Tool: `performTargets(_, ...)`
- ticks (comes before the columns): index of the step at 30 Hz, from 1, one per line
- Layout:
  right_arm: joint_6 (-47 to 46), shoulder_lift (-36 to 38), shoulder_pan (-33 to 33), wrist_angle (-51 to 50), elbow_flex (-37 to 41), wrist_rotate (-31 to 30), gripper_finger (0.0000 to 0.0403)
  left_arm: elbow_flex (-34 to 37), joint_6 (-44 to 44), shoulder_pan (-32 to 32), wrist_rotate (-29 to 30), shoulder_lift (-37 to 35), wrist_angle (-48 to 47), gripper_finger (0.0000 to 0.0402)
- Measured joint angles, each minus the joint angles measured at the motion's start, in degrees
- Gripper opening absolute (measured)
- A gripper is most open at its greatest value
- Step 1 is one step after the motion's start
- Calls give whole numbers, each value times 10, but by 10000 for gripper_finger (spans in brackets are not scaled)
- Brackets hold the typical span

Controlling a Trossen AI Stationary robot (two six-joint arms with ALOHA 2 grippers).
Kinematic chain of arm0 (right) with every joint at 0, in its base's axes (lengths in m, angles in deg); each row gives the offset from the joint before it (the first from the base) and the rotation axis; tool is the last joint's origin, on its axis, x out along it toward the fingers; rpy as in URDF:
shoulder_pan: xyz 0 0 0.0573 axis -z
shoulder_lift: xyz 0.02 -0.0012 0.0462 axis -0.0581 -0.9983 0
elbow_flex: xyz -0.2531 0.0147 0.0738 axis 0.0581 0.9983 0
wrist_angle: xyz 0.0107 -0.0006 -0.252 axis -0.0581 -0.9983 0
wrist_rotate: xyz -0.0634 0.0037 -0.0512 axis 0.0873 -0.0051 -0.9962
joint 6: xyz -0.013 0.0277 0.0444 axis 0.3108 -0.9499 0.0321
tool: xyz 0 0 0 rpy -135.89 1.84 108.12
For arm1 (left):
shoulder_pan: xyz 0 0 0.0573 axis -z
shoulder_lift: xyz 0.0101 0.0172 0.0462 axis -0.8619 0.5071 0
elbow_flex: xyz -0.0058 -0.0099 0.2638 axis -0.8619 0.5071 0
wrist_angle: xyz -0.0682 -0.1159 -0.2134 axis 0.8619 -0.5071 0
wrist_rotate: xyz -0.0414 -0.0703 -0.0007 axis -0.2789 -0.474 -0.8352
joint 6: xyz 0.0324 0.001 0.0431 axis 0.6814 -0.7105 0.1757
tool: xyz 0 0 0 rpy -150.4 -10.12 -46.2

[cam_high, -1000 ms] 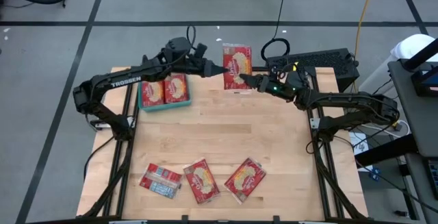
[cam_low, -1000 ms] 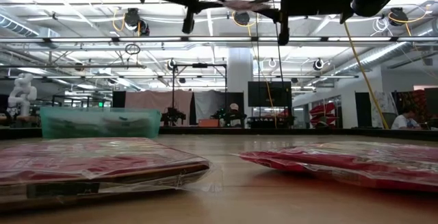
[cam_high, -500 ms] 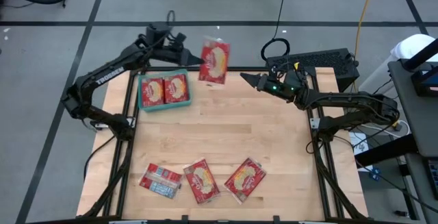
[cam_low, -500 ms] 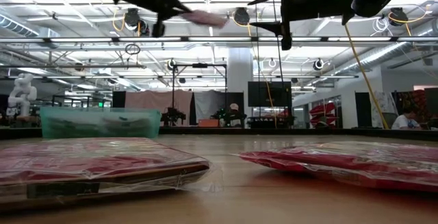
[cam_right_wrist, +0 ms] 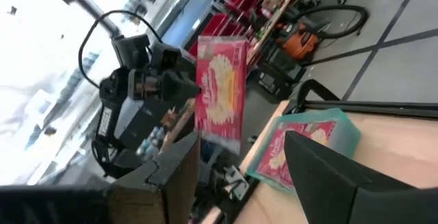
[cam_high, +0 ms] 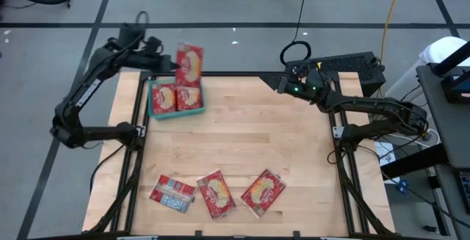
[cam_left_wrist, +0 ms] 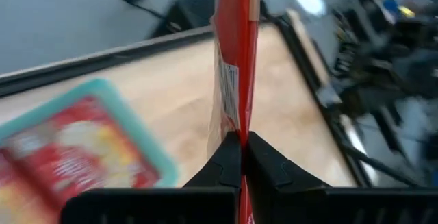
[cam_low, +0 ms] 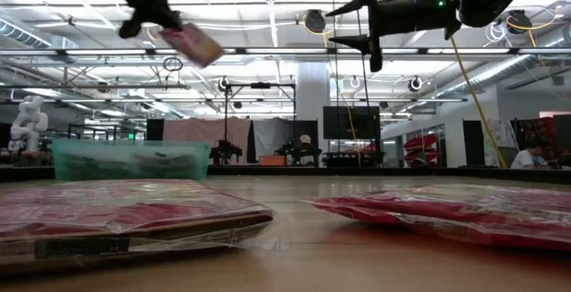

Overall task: Sort popcorn bags into baskets
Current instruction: Put the red popcorn bag into the blue bin

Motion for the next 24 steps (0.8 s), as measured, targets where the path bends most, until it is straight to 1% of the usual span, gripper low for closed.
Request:
performTargets(2,11,0,14,-3,0,32,204,0,0,-16,24,-23,-25,4)
performTargets(4,19,0,27,-8,0,57,204,0,-1,-34,35,-44,-45,7)
performTargets(9,38,0,60,-23,0,91,203,26,-14,-62,46,-87,-82,7)
performTargets(13,50,0,83,-34,0,115,203,79,-38,-74,52,-127,-80,6)
performTargets(17,51,0,99,-43,0,158,203,138,-51,-78,82,-154,-74,12)
performTargets(20,53,0,102,-50,0,191,203,179,-54,-77,93,-162,-63,5)
performTargets(24,56,0,102,-70,0,225,203,222,-53,-77,139,-162,-57,10)
